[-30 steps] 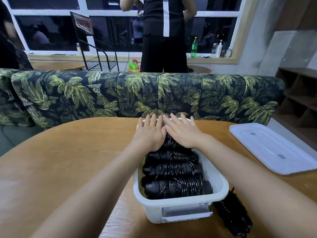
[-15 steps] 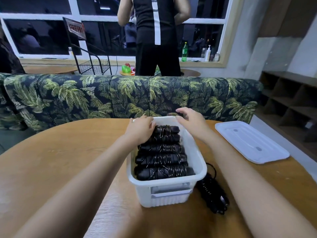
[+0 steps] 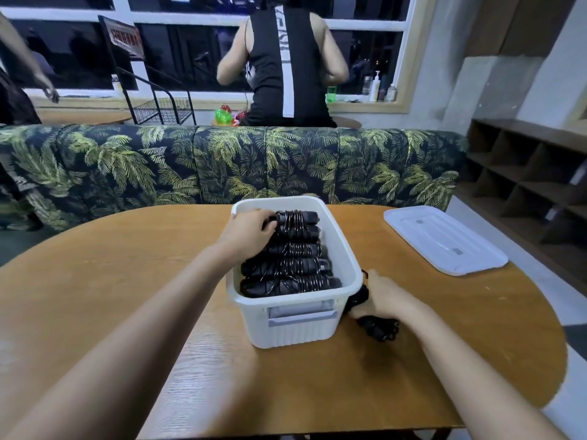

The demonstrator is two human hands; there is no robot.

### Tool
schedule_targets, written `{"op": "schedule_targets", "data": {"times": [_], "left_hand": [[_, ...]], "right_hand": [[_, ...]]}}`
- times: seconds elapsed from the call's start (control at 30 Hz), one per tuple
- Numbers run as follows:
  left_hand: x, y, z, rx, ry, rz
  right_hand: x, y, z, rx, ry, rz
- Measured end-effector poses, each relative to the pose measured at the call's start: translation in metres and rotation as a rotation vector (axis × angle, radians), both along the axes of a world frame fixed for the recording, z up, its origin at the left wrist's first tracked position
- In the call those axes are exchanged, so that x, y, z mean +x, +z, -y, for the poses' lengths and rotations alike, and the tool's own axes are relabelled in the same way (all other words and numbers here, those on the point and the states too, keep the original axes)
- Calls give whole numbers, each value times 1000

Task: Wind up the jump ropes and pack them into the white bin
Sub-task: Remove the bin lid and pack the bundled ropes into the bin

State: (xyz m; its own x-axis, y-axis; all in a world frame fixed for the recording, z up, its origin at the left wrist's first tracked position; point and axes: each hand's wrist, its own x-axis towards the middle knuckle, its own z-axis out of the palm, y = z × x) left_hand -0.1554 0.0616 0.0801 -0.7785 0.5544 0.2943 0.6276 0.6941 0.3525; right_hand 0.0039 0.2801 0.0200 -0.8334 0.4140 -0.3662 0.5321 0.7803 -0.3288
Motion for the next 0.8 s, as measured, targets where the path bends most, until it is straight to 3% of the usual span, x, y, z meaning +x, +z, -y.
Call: {"op": "schedule_targets", "data": {"times": [0.1,0.23,0.33,0.43,0.53,0.63,0.7,0.8], "left_hand": [[2,-2,0,11,-6,-6],[-1,-4,0,77,-9,12],[-1,1,3,242,14,131],[0,10,13,566,52,351],[1,20,24,718,64,518],[10,27,33,624,40,470],[16,29,31,395,32,278],[24,26,15,64,19,88]], "right_hand": [[-14,10,-11,-26,-97,-140],[-27,49,-20,-22,-170,-551],[-34,96,-8,-85,21,-806],[-35,123,24,-222,401,-650],[-50,113,50,-109,643,-460],[-63,97,52,9,730,-351],[-65,101,47,9,749,-311],[-74,109,57,-36,640,-550]]}}
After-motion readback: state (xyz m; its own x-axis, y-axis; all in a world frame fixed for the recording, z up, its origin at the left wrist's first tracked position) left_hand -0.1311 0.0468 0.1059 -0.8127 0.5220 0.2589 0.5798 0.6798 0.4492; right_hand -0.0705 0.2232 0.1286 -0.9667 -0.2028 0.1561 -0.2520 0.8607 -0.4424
